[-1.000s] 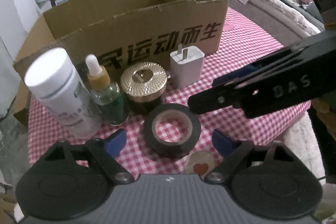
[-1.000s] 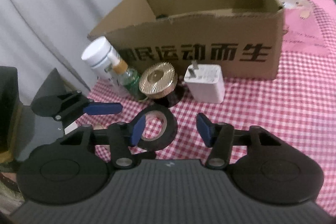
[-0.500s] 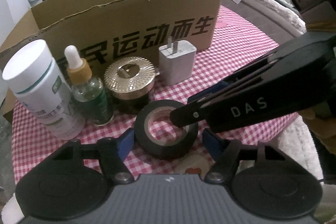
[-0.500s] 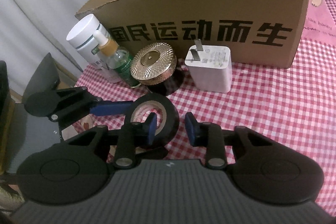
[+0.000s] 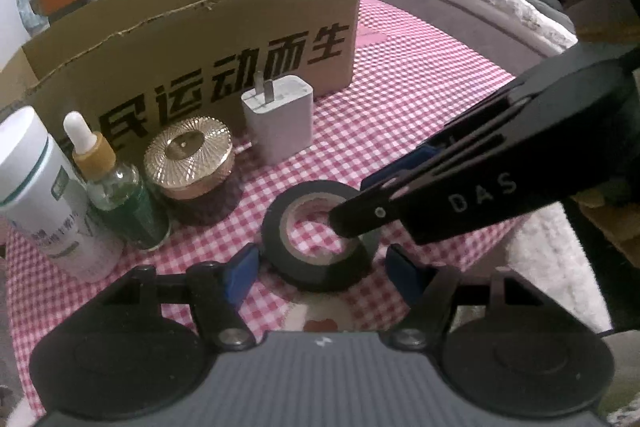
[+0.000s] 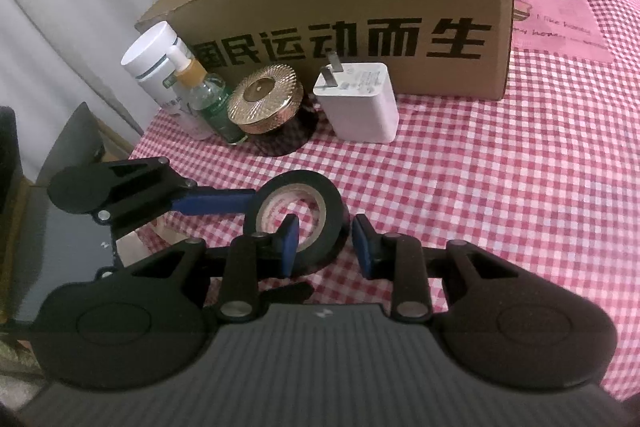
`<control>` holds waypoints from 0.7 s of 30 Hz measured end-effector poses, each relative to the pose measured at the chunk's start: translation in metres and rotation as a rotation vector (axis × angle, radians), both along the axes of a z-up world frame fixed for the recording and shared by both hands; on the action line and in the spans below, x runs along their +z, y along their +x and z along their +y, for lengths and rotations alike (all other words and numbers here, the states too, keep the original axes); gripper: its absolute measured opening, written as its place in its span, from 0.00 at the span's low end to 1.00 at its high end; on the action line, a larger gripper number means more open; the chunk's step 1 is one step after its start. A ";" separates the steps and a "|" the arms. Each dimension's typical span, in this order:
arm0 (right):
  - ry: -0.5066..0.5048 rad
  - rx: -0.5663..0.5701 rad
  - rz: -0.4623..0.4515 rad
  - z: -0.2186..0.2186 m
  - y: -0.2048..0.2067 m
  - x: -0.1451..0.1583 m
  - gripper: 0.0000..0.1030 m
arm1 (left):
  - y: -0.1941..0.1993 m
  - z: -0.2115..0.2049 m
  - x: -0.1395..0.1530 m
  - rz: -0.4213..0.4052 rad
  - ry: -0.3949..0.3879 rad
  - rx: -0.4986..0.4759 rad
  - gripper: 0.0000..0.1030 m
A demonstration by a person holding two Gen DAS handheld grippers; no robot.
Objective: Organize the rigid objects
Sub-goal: 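Close the right tool on the rim of the black tape roll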
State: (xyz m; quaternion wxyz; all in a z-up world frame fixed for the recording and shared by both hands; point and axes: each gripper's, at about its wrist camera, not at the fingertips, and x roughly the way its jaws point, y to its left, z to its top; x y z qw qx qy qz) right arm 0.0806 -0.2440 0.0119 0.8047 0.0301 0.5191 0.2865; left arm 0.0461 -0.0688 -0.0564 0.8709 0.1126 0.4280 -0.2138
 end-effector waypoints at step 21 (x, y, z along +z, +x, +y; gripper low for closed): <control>-0.036 0.028 -0.042 0.010 0.001 -0.003 0.24 | 0.009 -0.003 -0.001 -0.024 -0.006 0.007 0.66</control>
